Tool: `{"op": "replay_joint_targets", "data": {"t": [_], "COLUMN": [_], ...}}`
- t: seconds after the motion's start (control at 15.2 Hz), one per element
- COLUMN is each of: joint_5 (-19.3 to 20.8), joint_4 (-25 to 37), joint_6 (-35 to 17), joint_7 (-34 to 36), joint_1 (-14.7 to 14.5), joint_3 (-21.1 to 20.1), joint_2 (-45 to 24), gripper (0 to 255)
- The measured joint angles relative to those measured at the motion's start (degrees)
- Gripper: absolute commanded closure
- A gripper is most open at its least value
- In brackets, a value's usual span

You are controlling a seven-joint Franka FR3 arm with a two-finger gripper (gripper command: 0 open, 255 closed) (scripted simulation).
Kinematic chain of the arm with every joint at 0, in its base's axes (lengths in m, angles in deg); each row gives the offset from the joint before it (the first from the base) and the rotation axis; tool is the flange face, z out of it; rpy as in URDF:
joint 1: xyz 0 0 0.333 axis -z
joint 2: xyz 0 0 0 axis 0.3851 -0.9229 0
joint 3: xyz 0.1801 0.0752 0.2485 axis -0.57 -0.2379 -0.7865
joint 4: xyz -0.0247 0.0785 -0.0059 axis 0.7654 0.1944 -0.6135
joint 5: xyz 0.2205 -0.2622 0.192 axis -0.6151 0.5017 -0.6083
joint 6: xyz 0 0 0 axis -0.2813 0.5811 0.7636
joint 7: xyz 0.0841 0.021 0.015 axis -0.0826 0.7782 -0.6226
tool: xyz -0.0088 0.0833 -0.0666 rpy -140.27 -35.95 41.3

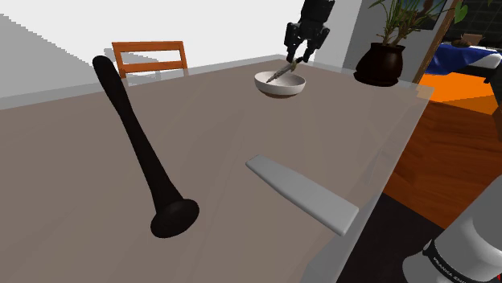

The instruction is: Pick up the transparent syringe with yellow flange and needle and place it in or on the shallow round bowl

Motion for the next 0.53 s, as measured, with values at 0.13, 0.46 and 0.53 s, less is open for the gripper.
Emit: {"op": "replay_joint_targets", "data": {"t": [0.13, 0.46, 0.53], "joint_5": [0.6, 2.1, 2.3], "joint_4": [4.7, 17.7, 20.3], "joint_6": [0.8, 3.2, 3.9], "joint_7": [-1.4, -3.8, -4.2], "joint_1": [0.7, 1.8, 1.9], "joint_3": [0.7, 1.8, 2.0], "joint_2": [-4.0, -14.7, -16.7], "gripper": [255, 255, 255]}}
